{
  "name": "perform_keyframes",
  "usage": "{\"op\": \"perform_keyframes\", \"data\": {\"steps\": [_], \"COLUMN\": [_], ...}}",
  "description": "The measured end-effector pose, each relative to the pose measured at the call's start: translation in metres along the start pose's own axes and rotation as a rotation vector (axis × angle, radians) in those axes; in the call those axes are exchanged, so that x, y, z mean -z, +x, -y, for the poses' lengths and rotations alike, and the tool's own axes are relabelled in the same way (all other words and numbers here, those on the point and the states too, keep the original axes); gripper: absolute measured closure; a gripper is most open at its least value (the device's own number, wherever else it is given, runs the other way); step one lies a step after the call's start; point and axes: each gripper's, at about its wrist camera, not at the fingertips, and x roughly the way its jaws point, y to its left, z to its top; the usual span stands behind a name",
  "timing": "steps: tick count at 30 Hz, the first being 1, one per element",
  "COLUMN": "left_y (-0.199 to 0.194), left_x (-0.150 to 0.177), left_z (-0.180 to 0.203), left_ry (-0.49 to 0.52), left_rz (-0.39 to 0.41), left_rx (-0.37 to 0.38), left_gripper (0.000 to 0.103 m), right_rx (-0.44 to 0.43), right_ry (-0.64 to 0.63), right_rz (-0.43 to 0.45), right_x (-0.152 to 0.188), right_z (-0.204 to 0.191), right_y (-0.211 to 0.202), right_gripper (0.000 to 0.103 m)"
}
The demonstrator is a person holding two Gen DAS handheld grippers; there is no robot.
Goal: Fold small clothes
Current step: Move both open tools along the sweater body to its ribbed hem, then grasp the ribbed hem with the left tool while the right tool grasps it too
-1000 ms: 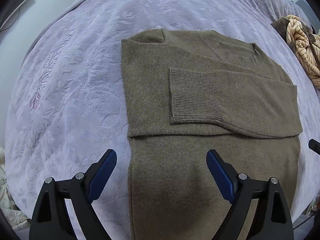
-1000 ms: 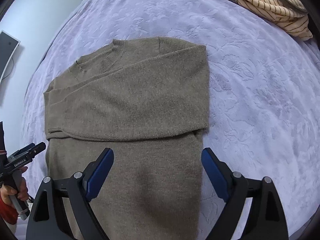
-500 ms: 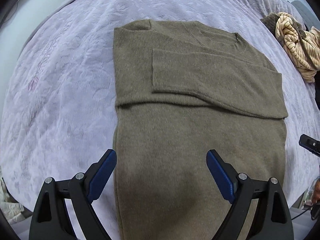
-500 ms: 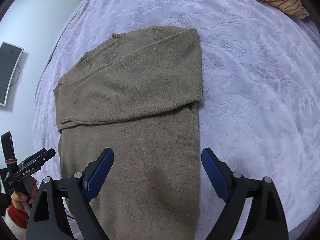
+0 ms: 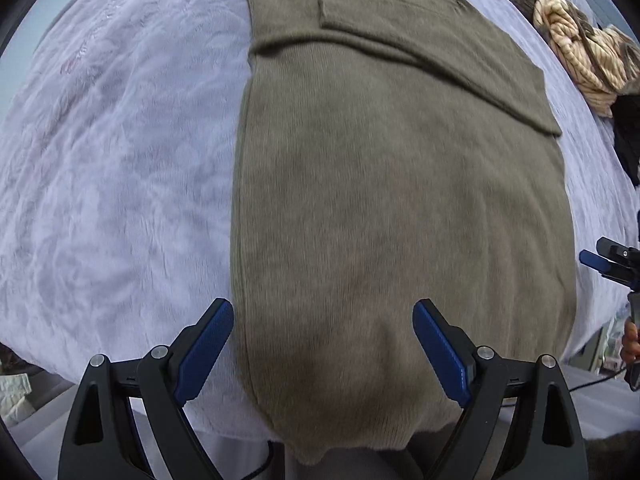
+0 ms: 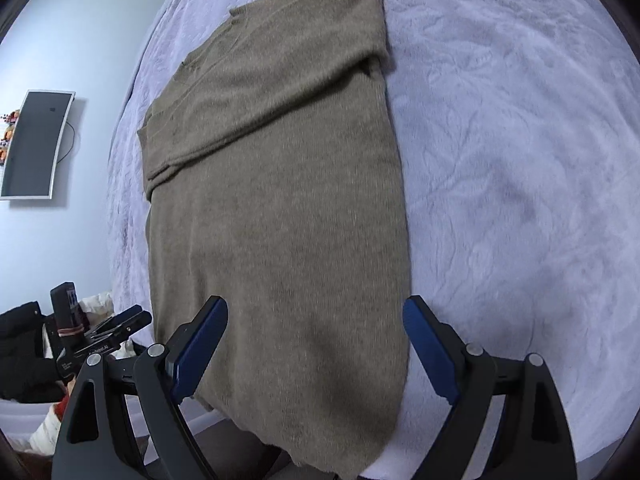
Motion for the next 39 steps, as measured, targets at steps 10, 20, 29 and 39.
{"op": "perform_keyframes", "data": {"steps": [10,20,29,39], "left_y": [0.006,0.026,0.028,0.033], "left_x": [0.054,0.085,0.08,0.079], "left_z": [-0.022,-0.029,-0.013,-0.01], "left_ry": [0.094,0.102,0.053,-0.037], "left_rz": [-0.051,-0.084,-0.08,-0.084], "left_rx": [0.187,0.269,0.44,0.454], "left_gripper": [0.011,0.011,0.011,0.053], "right_rx": [-0.108,-0.193,-0.366,-0.388], "right_ry": [0.124,0.18,0.191,0.258], "right_rz": [-0.028,0.011,-0.047,-0.093], "right_x": [0.09,0.131,0.135,0.129], "right_z": [0.028,0.037,0.027,0.029], "right_y": [0.007,0.016,0.044,0.058], "right_gripper": [0.012,0.012,0.012,0.091]}}
